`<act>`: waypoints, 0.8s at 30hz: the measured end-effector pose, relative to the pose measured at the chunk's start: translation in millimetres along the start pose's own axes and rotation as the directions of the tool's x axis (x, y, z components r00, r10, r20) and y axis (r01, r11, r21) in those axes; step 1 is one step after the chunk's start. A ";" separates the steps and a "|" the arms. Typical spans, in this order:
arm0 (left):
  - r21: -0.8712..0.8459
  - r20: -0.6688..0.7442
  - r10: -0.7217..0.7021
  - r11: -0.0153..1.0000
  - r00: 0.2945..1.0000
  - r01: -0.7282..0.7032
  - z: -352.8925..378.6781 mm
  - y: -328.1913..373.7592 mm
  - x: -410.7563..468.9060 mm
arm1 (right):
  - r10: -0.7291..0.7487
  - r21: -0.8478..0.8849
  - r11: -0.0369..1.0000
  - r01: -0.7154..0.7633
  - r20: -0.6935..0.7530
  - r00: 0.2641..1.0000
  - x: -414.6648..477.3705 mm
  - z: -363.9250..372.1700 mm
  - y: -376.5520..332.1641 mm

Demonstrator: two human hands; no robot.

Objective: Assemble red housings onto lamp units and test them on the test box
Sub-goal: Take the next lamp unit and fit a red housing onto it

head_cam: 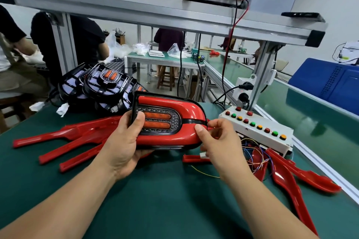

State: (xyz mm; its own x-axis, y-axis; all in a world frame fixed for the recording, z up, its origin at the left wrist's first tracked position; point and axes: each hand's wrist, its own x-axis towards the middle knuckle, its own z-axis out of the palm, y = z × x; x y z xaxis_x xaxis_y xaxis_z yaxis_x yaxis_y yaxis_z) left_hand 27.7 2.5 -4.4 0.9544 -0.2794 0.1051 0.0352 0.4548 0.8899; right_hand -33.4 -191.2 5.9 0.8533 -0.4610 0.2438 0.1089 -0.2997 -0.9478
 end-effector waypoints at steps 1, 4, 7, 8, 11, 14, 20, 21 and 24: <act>-0.005 0.012 0.006 1.000 1.000 -0.006 -0.2 -0.3 -0.3 | -0.017 -0.033 0.999 0.017 -0.020 1.000 0.4 -0.6 1.4; -0.010 0.039 0.027 1.000 0.999 -0.027 -2.1 -0.9 -0.5 | 0.021 -0.005 1.000 -0.022 -0.036 0.999 0.8 1.6 7.3; 0.024 0.095 0.017 1.000 0.995 -0.020 -3.4 -0.4 -1.9 | 0.192 0.351 0.907 -0.234 0.150 0.970 -0.4 6.8 5.1; 0.031 0.104 0.013 0.999 0.994 -0.017 -3.1 -0.4 -2.6 | 0.205 0.433 0.858 -0.277 0.205 0.957 -0.6 7.5 3.5; -0.012 0.084 0.012 1.000 0.996 -0.011 -1.1 -2.8 -3.2 | 0.177 0.526 0.811 -0.254 0.194 0.965 -1.1 11.1 4.8; -0.030 0.053 -0.008 0.999 0.999 0.010 -0.2 -5.4 -1.8 | 0.149 0.465 0.861 -0.204 0.153 0.977 -2.3 13.1 8.4; -0.007 0.055 -0.041 0.999 0.998 0.041 -1.6 -8.7 -1.6 | 0.073 0.293 0.949 -0.116 0.156 0.985 -0.9 7.8 10.2; 0.000 0.058 -0.041 0.999 0.997 0.041 -2.3 -8.7 -1.5 | 0.105 0.339 0.927 -0.160 0.174 0.979 -0.4 7.6 10.7; 0.018 0.087 -0.036 0.999 0.996 0.034 -6.0 -6.2 -1.7 | 0.199 0.516 0.783 -0.348 0.322 0.926 1.4 5.1 8.9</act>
State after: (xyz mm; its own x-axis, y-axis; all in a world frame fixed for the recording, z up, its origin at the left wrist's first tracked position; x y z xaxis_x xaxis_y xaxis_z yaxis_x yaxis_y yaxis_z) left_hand 27.6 5.3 -12.8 0.9231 -0.3679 0.1114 0.0625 0.4297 0.9008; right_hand -28.6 -190.2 -3.2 0.9758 -0.2170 -0.0288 0.0518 0.3565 -0.9328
